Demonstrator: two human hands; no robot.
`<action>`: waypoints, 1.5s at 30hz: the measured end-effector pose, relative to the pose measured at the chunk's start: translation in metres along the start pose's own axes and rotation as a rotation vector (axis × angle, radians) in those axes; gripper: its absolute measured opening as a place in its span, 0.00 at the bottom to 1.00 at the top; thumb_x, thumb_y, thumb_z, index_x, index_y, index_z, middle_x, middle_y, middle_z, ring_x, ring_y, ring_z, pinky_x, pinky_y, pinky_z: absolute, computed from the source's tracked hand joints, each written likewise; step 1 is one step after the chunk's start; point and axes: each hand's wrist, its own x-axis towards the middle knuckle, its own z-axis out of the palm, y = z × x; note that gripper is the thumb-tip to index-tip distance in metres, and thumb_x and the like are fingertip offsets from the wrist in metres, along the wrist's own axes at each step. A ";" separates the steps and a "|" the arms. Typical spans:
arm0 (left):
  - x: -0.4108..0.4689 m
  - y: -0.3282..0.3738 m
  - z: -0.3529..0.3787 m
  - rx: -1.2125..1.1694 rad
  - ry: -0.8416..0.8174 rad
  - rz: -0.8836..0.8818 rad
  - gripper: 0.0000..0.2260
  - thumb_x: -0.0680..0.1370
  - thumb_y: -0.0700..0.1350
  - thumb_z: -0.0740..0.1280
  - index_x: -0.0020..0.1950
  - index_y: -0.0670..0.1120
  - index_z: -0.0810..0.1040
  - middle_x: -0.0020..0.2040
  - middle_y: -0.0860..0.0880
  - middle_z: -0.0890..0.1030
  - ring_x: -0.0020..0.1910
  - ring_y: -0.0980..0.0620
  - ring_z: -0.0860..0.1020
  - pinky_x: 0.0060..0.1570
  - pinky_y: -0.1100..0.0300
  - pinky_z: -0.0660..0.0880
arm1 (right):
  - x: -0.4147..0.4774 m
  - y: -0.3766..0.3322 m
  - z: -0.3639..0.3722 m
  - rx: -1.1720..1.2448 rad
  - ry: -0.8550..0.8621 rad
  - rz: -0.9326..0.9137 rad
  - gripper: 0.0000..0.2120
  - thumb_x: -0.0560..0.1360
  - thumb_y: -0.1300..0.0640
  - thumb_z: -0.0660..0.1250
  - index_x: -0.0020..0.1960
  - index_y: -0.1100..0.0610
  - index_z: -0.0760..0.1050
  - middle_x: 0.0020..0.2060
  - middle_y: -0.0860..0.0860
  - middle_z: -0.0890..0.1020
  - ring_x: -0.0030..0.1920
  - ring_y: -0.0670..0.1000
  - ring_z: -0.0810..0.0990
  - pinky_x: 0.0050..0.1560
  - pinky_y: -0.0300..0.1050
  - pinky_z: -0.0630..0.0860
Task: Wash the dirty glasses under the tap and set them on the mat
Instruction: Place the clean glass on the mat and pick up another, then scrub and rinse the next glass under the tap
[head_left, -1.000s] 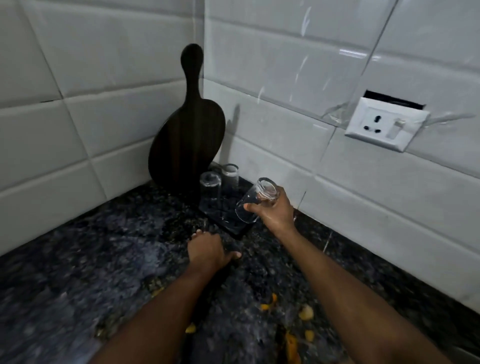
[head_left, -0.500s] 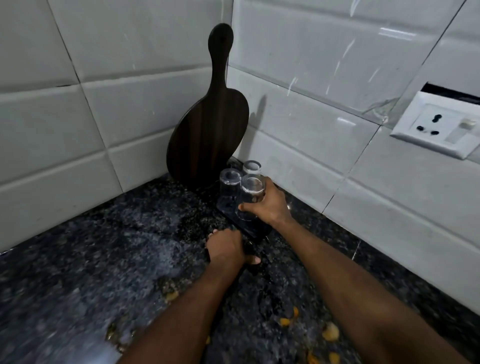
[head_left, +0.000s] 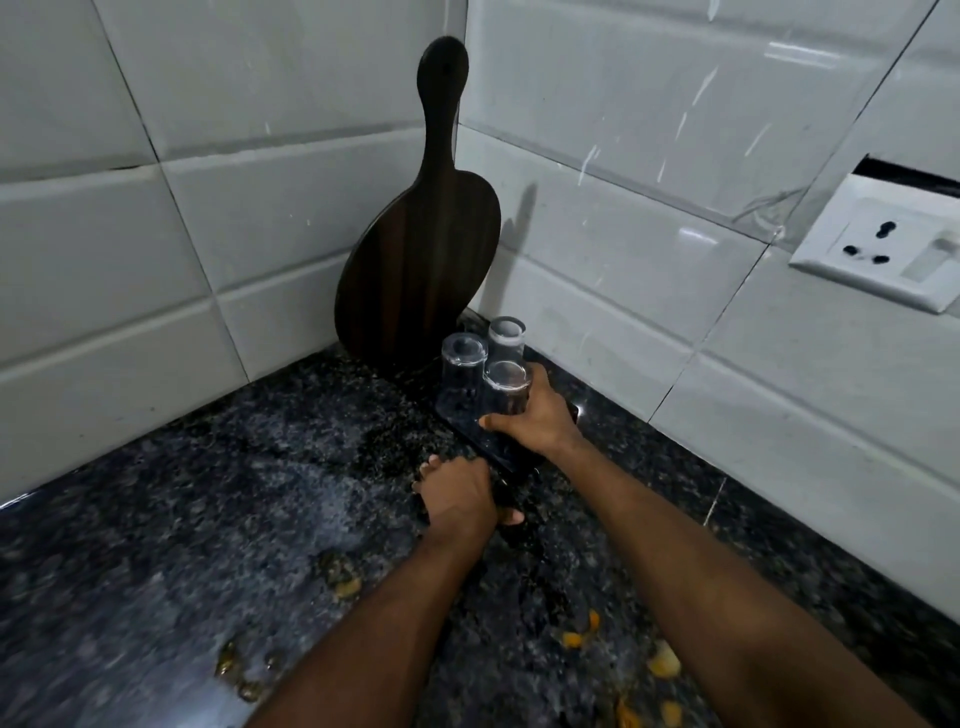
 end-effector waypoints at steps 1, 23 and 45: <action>-0.004 0.001 -0.001 0.011 -0.015 -0.019 0.37 0.68 0.66 0.74 0.68 0.45 0.74 0.70 0.38 0.73 0.74 0.36 0.66 0.68 0.42 0.70 | -0.004 -0.002 -0.004 0.003 -0.036 0.024 0.46 0.68 0.51 0.79 0.75 0.55 0.54 0.68 0.54 0.74 0.66 0.55 0.74 0.57 0.38 0.67; -0.247 0.097 0.025 -0.221 -0.315 0.493 0.25 0.79 0.61 0.62 0.36 0.42 0.84 0.31 0.47 0.85 0.27 0.54 0.82 0.39 0.57 0.81 | -0.335 0.125 -0.121 0.396 -0.167 0.176 0.22 0.82 0.44 0.52 0.59 0.55 0.79 0.55 0.47 0.83 0.55 0.40 0.81 0.57 0.34 0.76; -0.334 0.340 0.064 -0.492 -0.456 0.738 0.20 0.82 0.53 0.59 0.46 0.39 0.81 0.37 0.42 0.84 0.33 0.45 0.81 0.29 0.60 0.76 | -0.490 0.237 -0.247 0.517 0.834 0.144 0.31 0.61 0.65 0.78 0.61 0.53 0.73 0.49 0.45 0.82 0.46 0.35 0.80 0.48 0.33 0.75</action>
